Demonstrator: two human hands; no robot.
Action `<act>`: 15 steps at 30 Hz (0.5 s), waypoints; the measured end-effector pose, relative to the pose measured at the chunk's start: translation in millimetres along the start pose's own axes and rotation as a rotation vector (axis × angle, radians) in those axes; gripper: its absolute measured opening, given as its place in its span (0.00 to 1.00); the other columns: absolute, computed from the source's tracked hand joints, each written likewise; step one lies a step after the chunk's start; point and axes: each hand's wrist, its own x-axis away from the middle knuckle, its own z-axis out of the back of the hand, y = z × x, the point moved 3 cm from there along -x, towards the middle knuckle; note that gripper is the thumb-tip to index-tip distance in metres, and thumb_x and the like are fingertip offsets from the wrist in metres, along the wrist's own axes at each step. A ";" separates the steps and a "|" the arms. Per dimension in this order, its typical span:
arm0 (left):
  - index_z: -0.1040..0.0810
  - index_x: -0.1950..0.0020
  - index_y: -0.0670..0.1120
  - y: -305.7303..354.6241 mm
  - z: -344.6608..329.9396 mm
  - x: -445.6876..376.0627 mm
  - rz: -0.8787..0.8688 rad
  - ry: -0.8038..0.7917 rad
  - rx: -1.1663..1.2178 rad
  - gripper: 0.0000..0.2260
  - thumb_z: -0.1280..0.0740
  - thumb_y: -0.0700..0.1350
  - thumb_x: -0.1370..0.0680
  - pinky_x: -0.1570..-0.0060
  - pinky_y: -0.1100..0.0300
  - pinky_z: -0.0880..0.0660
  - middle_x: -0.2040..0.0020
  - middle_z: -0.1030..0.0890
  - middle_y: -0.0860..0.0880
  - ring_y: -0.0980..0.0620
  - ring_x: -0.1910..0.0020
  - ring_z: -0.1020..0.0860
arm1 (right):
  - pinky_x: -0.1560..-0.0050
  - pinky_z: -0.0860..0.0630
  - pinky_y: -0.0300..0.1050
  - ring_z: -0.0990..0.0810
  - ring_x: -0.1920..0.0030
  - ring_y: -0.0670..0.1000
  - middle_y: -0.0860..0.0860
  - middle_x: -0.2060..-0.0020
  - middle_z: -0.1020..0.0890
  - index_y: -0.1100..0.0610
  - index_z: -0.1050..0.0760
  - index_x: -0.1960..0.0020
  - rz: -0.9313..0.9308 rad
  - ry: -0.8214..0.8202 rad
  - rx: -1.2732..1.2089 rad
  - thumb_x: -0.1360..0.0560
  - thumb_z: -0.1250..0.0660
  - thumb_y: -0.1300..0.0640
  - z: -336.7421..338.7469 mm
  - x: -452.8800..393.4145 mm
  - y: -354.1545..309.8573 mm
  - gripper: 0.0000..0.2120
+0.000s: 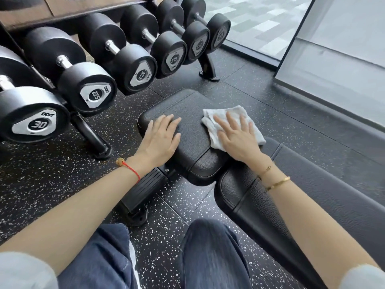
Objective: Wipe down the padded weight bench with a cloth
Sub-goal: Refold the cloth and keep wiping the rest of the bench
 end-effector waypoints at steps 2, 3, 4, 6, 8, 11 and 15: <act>0.43 0.21 0.47 2.4 -2.9 0.4 0.009 -0.014 -0.015 0.24 0.48 0.51 0.16 0.23 0.44 0.51 0.22 0.41 0.46 0.46 0.22 0.46 | 0.25 0.62 0.65 0.59 0.22 0.63 0.48 0.20 0.53 0.38 0.50 0.21 -0.028 0.002 0.013 0.17 0.52 0.46 1.3 -4.7 -5.5 0.24; 0.43 0.21 0.47 3.2 -3.8 -0.1 0.009 -0.013 -0.026 0.24 0.48 0.51 0.16 0.23 0.43 0.51 0.22 0.41 0.46 0.46 0.22 0.46 | 0.25 0.62 0.66 0.59 0.22 0.63 0.48 0.20 0.53 0.38 0.51 0.21 -0.006 0.000 0.020 0.17 0.52 0.46 -0.5 -0.3 -10.4 0.25; 0.43 0.21 0.47 3.7 -4.8 -1.0 0.006 -0.011 -0.035 0.24 0.48 0.51 0.16 0.24 0.43 0.51 0.22 0.41 0.46 0.46 0.22 0.46 | 0.26 0.63 0.66 0.60 0.22 0.63 0.48 0.20 0.53 0.38 0.52 0.21 0.038 -0.004 0.025 0.17 0.52 0.45 -3.8 9.4 -15.3 0.25; 0.43 0.21 0.47 4.8 -7.1 -3.6 -0.005 -0.012 -0.047 0.24 0.48 0.50 0.16 0.24 0.43 0.51 0.22 0.41 0.46 0.46 0.22 0.46 | 0.25 0.65 0.64 0.63 0.22 0.62 0.47 0.20 0.55 0.36 0.54 0.22 0.159 -0.003 0.028 0.18 0.55 0.42 -12.5 39.1 -22.3 0.25; 0.43 0.21 0.47 6.1 -10.2 -6.1 -0.013 -0.017 -0.057 0.24 0.48 0.50 0.16 0.24 0.42 0.51 0.22 0.41 0.45 0.46 0.22 0.46 | 0.25 0.66 0.61 0.64 0.22 0.59 0.45 0.20 0.55 0.35 0.55 0.22 0.244 -0.010 0.026 0.20 0.60 0.39 -16.4 64.5 -21.3 0.26; 0.42 0.21 0.47 7.4 -14.9 -8.4 -0.012 -0.027 -0.070 0.23 0.48 0.51 0.16 0.24 0.40 0.50 0.22 0.40 0.45 0.45 0.22 0.46 | 0.24 0.65 0.58 0.63 0.21 0.57 0.44 0.20 0.55 0.34 0.55 0.22 0.201 -0.016 0.024 0.18 0.57 0.41 -11.0 53.5 -3.0 0.24; 0.41 0.22 0.47 6.3 -16.8 -8.8 -0.014 -0.020 -0.061 0.23 0.47 0.51 0.17 0.25 0.39 0.50 0.23 0.39 0.44 0.44 0.22 0.45 | 0.25 0.61 0.63 0.60 0.22 0.62 0.48 0.20 0.55 0.38 0.53 0.21 -0.024 -0.020 0.008 0.16 0.54 0.45 2.4 4.2 6.9 0.24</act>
